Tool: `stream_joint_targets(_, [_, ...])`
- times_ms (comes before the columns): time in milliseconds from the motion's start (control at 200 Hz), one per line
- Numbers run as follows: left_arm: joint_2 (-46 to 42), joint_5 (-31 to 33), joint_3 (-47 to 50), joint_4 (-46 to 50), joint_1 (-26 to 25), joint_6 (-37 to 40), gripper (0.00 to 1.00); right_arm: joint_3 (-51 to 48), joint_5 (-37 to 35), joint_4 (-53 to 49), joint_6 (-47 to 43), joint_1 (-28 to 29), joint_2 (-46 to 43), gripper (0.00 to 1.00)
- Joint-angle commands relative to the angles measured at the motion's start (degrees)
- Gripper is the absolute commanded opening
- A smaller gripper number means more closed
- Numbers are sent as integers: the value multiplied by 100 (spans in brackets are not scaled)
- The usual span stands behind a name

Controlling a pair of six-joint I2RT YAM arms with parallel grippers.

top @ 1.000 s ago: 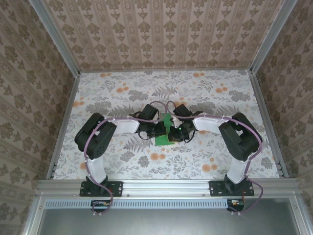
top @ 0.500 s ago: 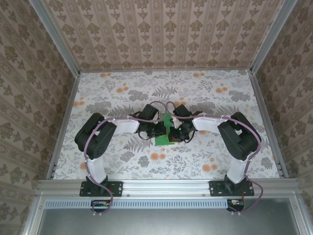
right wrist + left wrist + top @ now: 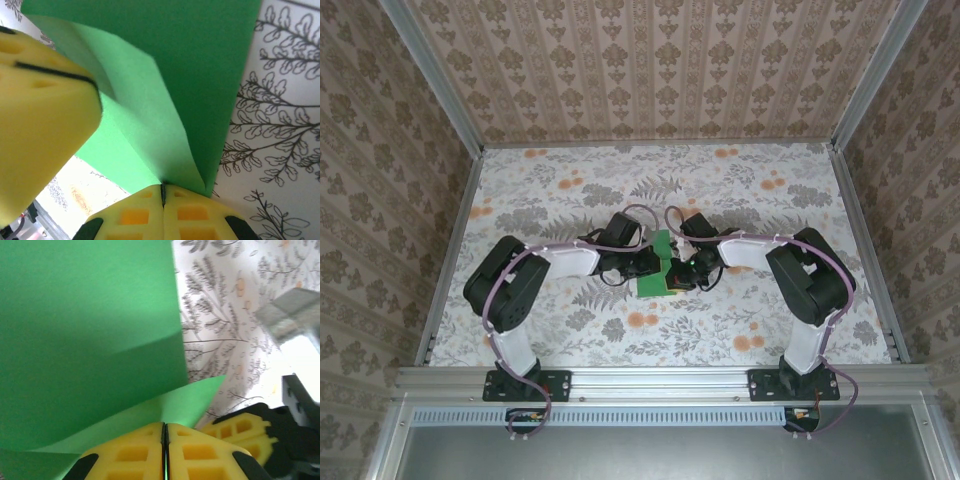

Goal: Fold a paper plane with a square sheet of paper (pick it up from the middle)
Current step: Fold the triangle a second time at the center of the table.

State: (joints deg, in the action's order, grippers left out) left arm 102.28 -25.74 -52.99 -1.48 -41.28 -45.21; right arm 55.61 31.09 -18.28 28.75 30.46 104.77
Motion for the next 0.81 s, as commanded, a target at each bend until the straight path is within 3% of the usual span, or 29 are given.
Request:
stream_joint_targets(0, [-156,79,81,-36,-187,117,10,-245,-287,-145,69,-14,361,0])
stream_joint_targets(305, [54,346,183,14,-404,-145,6,-297,-274,-97,95,-29,373,0])
stream_joint_targets(800, [354,595,173,227,-315,-197,3,-346,-309,-202,43,-31,361,0])
